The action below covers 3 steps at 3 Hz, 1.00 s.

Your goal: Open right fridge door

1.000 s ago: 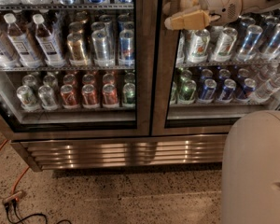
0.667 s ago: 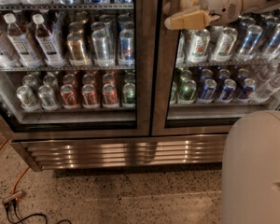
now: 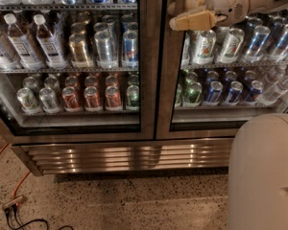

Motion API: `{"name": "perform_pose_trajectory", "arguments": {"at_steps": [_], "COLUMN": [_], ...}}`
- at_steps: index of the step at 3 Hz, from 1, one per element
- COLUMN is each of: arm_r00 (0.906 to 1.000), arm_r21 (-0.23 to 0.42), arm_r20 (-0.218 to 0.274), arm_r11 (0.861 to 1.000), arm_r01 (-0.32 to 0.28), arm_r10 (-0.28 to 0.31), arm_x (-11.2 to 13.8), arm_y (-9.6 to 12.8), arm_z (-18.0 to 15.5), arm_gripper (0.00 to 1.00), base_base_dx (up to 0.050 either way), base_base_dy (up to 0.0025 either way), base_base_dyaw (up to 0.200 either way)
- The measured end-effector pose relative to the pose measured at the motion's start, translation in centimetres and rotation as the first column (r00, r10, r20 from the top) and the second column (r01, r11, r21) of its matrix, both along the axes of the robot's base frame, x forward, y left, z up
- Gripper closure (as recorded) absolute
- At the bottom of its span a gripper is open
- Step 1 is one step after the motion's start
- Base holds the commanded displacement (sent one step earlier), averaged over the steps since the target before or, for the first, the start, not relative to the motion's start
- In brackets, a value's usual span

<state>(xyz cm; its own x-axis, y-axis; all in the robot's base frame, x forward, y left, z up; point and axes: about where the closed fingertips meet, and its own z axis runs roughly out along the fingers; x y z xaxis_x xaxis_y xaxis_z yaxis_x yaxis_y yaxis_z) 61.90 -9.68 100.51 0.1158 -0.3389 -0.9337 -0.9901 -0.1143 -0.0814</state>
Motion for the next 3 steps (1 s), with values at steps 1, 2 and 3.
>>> {"name": "perform_pose_trajectory", "arguments": {"at_steps": [1, 2, 3], "arm_r00": [1.0, 1.0, 1.0], "arm_r21": [0.0, 0.0, 0.0], "arm_r20": [0.0, 0.0, 0.0], "arm_r11": [1.0, 1.0, 1.0], "arm_r01": [0.0, 0.0, 0.0], "arm_r10": [0.0, 0.0, 0.0], "arm_x": [0.01, 0.02, 0.02], "arm_y": [0.0, 0.0, -0.01], "arm_z": [0.0, 0.0, 0.0], "arm_gripper": [0.84, 0.96, 1.0], "base_base_dx": [0.0, 0.0, 0.0], "base_base_dy": [0.0, 0.0, 0.0], "base_base_dyaw": [0.0, 0.0, 0.0]}}
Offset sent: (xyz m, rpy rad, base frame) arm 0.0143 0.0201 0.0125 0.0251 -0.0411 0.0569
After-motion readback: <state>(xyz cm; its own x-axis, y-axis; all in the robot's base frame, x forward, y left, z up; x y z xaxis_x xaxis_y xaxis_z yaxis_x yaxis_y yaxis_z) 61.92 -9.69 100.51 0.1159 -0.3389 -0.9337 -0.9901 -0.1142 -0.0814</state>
